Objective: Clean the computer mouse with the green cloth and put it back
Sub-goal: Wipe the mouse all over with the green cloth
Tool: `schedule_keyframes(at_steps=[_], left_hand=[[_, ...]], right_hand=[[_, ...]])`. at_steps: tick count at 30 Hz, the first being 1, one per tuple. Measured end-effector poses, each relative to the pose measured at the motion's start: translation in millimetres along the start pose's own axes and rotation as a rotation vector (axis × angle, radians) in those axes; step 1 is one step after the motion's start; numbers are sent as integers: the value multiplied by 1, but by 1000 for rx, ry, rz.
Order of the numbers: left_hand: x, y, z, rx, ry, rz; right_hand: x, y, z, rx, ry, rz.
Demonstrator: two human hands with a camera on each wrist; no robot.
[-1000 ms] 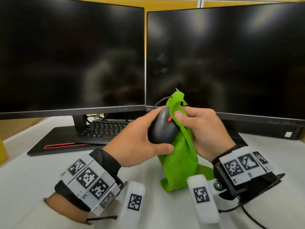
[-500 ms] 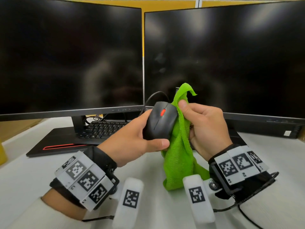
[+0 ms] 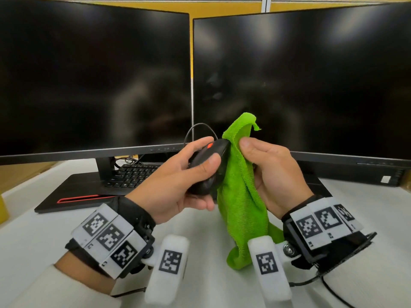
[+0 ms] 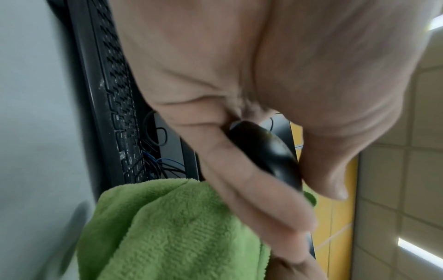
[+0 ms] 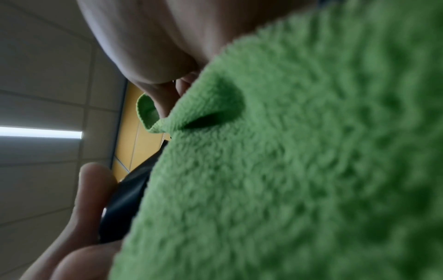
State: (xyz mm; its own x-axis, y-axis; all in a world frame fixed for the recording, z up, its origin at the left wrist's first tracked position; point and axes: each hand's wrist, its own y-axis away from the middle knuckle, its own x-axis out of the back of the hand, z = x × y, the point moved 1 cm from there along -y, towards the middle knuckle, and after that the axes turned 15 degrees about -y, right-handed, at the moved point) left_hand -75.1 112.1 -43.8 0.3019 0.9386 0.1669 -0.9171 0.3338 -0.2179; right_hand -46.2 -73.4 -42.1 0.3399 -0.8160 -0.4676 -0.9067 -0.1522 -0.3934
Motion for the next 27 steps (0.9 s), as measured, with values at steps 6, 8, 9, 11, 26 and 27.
schedule_keyframes(at_steps=[6,8,9,11,26,27], left_hand=[[-4,-1,5,24,-75,137],[-3,-1,5,57,-113,143],[-3,0,5,70,-121,138],[-4,0,5,75,-123,127],[-6,-3,1,2,-189,139],[-6,-3,0,0,-188,139]], right_hand=[[3,0,5,109,92,-35],[1,1,8,128,121,-53],[0,1,9,127,126,-59],[-1,0,9,117,120,-57],[-13,3,12,-86,-126,19],[-13,3,12,-100,-143,22]])
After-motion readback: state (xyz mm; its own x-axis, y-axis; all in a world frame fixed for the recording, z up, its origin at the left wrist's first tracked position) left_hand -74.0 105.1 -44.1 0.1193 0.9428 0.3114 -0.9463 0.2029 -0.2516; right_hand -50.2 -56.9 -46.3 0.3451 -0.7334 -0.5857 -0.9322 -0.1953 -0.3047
